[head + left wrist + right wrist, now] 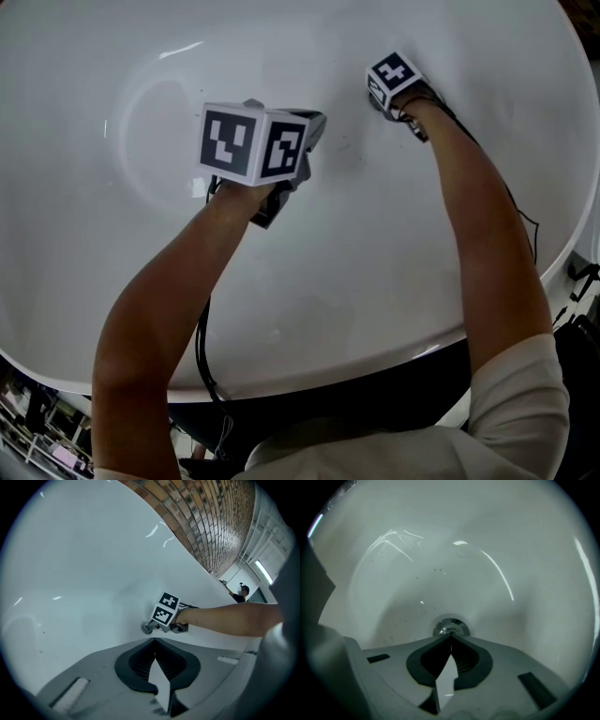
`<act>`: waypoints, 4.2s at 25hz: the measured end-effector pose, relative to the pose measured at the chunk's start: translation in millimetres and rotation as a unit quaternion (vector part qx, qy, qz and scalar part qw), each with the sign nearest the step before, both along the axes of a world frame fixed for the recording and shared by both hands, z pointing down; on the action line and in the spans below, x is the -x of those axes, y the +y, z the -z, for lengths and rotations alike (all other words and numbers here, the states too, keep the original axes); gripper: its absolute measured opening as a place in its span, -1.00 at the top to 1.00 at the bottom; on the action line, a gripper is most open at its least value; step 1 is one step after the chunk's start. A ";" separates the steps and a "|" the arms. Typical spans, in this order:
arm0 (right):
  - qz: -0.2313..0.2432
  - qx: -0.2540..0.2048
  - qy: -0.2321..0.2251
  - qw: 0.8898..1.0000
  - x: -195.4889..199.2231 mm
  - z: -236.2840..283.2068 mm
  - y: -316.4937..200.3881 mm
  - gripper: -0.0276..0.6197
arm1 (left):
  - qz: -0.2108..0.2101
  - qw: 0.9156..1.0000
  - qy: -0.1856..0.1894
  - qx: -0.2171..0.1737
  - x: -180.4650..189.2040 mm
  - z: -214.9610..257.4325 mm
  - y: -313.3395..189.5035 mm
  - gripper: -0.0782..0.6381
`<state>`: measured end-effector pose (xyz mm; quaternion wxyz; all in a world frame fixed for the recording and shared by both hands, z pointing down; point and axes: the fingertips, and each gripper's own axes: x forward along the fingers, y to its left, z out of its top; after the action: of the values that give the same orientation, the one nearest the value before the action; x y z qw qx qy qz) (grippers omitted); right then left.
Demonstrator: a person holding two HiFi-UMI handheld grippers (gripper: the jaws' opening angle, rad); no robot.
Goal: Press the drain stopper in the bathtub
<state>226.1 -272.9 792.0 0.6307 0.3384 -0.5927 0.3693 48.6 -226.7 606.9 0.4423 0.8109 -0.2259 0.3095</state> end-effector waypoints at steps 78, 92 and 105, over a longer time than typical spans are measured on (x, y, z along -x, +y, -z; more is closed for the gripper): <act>-0.004 -0.339 -0.085 0.937 75.1 443.5 30.7 0.87 | 0.118 0.949 0.103 -0.273 64.4 304.9 83.8 0.70; 0.037 -0.416 -0.076 0.905 71.0 553.2 76.8 0.87 | 0.106 0.934 0.118 -0.319 65.3 357.3 123.3 0.70; 0.079 -0.477 -0.127 0.866 119.3 630.0 136.1 0.87 | 0.093 0.919 0.134 -0.358 65.5 391.9 173.1 0.70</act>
<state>106.8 -136.8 162.0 0.3387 0.5004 -0.7962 0.0300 -16.9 -53.6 214.9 0.1758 0.9243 -0.3345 0.0537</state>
